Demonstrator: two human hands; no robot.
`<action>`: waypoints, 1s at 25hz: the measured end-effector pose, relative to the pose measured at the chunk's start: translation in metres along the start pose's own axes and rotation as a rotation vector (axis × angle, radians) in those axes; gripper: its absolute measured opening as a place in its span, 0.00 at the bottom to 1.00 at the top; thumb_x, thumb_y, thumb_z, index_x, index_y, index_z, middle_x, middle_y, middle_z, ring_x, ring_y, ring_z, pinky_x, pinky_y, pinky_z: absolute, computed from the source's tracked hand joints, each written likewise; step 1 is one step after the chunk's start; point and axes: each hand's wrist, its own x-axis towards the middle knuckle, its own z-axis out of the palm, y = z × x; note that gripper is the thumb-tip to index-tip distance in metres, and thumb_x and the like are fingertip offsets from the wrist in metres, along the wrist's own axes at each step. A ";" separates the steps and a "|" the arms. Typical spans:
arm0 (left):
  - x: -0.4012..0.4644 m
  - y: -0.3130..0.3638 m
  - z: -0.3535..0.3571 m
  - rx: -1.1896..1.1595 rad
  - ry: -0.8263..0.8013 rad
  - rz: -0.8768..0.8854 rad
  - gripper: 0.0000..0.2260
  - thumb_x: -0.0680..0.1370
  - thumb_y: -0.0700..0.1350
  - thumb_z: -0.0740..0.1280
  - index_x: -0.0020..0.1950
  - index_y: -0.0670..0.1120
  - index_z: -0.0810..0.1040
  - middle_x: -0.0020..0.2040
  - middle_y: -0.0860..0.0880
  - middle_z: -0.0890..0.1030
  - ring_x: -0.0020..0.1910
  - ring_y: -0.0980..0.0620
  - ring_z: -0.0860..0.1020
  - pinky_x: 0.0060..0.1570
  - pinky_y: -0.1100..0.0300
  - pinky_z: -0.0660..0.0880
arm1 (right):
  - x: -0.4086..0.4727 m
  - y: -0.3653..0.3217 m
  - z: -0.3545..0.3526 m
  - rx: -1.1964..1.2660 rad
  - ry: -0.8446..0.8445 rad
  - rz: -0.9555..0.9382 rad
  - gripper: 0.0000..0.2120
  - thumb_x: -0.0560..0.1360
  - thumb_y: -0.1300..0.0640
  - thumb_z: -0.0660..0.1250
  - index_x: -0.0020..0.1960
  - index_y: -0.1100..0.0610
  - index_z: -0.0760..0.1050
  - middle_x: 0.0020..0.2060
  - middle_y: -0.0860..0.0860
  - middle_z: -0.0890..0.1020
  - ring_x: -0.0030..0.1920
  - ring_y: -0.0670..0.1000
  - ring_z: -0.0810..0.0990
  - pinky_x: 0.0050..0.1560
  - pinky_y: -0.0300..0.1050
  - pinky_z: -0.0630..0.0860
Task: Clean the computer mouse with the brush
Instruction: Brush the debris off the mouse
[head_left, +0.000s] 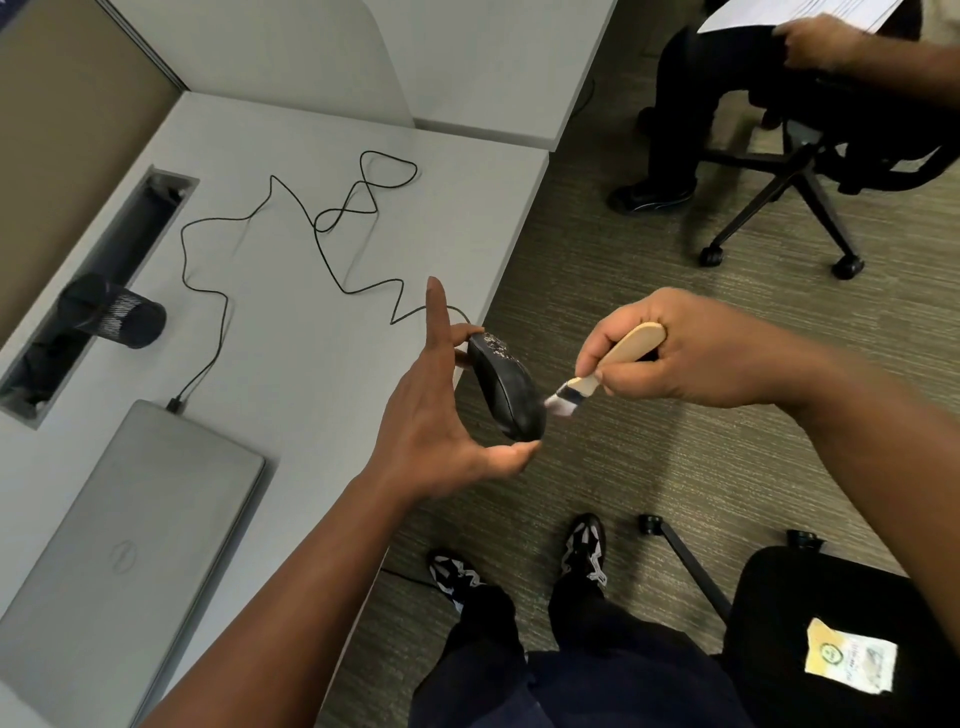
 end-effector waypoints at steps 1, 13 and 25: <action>0.000 -0.002 0.000 -0.022 0.006 -0.002 0.74 0.61 0.58 0.87 0.83 0.55 0.29 0.75 0.56 0.71 0.66 0.59 0.77 0.64 0.58 0.76 | 0.001 0.001 0.001 0.076 0.063 -0.026 0.09 0.76 0.63 0.72 0.46 0.49 0.85 0.33 0.50 0.82 0.31 0.46 0.75 0.31 0.38 0.72; -0.005 -0.007 0.010 -0.243 0.005 0.025 0.71 0.63 0.46 0.87 0.84 0.56 0.32 0.76 0.57 0.67 0.66 0.56 0.81 0.67 0.59 0.75 | 0.020 0.015 0.045 0.907 0.317 0.058 0.08 0.82 0.64 0.65 0.48 0.61 0.83 0.32 0.55 0.82 0.32 0.49 0.77 0.31 0.38 0.73; -0.003 -0.008 0.014 -0.263 0.015 0.061 0.69 0.64 0.44 0.85 0.83 0.62 0.32 0.76 0.55 0.64 0.64 0.50 0.81 0.63 0.52 0.80 | 0.024 0.017 0.063 0.865 0.315 -0.042 0.03 0.80 0.62 0.68 0.49 0.60 0.81 0.34 0.56 0.83 0.33 0.51 0.79 0.33 0.40 0.75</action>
